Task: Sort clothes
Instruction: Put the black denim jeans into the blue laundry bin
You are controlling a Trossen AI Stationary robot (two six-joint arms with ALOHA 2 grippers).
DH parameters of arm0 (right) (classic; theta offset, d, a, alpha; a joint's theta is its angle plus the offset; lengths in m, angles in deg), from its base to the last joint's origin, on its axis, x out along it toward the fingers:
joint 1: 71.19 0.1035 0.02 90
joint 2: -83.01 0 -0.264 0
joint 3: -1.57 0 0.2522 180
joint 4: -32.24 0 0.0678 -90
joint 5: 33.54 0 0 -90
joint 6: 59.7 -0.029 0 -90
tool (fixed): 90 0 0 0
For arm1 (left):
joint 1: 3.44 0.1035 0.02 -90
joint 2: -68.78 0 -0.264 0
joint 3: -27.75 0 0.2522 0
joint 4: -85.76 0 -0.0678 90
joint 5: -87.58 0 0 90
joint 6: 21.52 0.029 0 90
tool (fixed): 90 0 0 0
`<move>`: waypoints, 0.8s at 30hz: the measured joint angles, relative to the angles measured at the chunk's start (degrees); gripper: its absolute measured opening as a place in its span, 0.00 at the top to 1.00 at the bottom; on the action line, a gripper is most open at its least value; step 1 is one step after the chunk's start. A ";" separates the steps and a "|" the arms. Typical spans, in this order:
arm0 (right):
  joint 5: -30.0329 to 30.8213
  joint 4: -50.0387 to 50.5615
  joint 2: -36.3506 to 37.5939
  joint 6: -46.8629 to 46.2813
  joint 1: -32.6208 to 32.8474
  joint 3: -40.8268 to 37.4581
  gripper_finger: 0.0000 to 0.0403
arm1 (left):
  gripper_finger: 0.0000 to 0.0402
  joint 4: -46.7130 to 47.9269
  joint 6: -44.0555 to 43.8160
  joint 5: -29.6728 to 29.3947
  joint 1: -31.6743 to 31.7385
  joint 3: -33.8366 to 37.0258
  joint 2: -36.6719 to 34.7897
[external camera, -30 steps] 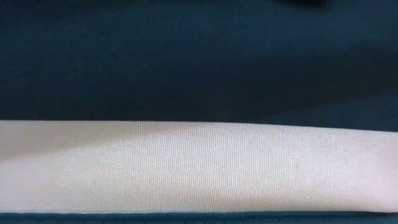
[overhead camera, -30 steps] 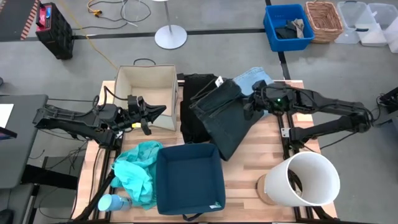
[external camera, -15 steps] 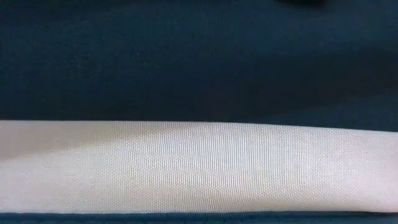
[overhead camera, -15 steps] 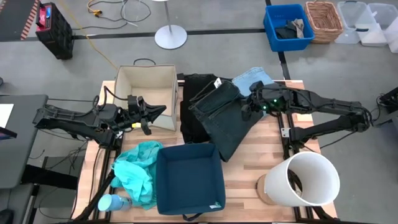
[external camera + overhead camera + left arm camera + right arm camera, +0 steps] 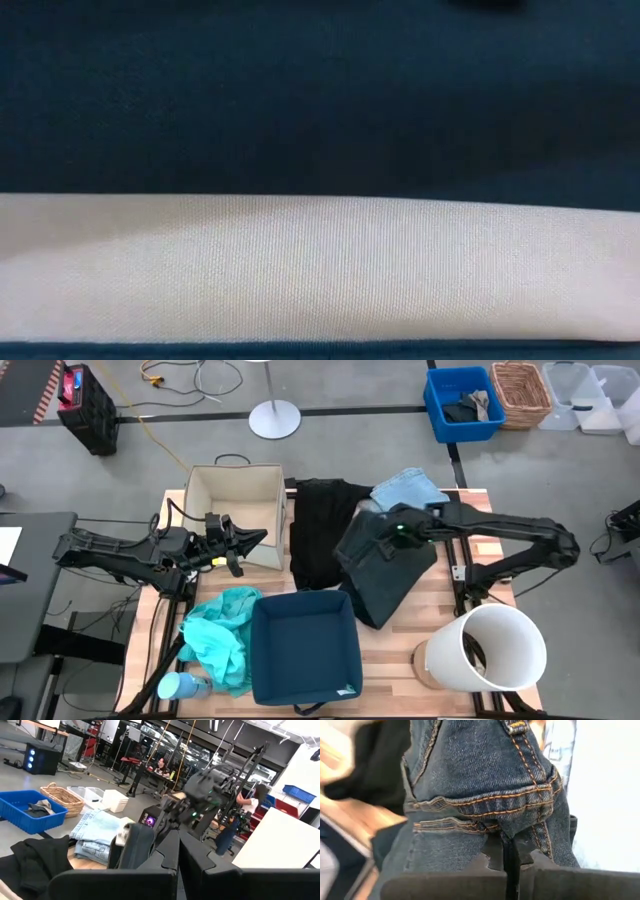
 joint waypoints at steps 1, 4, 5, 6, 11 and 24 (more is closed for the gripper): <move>-0.49 -0.09 -1.33 0.41 -0.13 0.00 1.00 | 1.00 0.00 -0.02 0.01 0.00 0.00 -0.01; -1.89 -0.06 -5.36 0.81 -0.41 0.00 1.00 | 1.00 0.00 0.00 0.00 0.00 0.00 0.00; -2.39 0.05 -6.71 1.20 -0.48 0.00 1.00 | 1.00 0.00 0.00 0.01 0.01 0.00 0.00; -2.74 0.24 -8.03 1.62 -0.51 0.00 1.00 | 1.00 0.00 0.00 0.00 0.00 -0.02 0.00; -5.03 1.09 -13.96 3.54 -0.53 -0.42 1.00 | 1.00 -0.02 0.00 0.01 0.00 -0.02 0.00; -10.18 -0.65 -18.15 4.51 -0.78 -6.00 0.98 | 1.00 -0.02 -0.02 0.00 0.00 -0.02 -0.01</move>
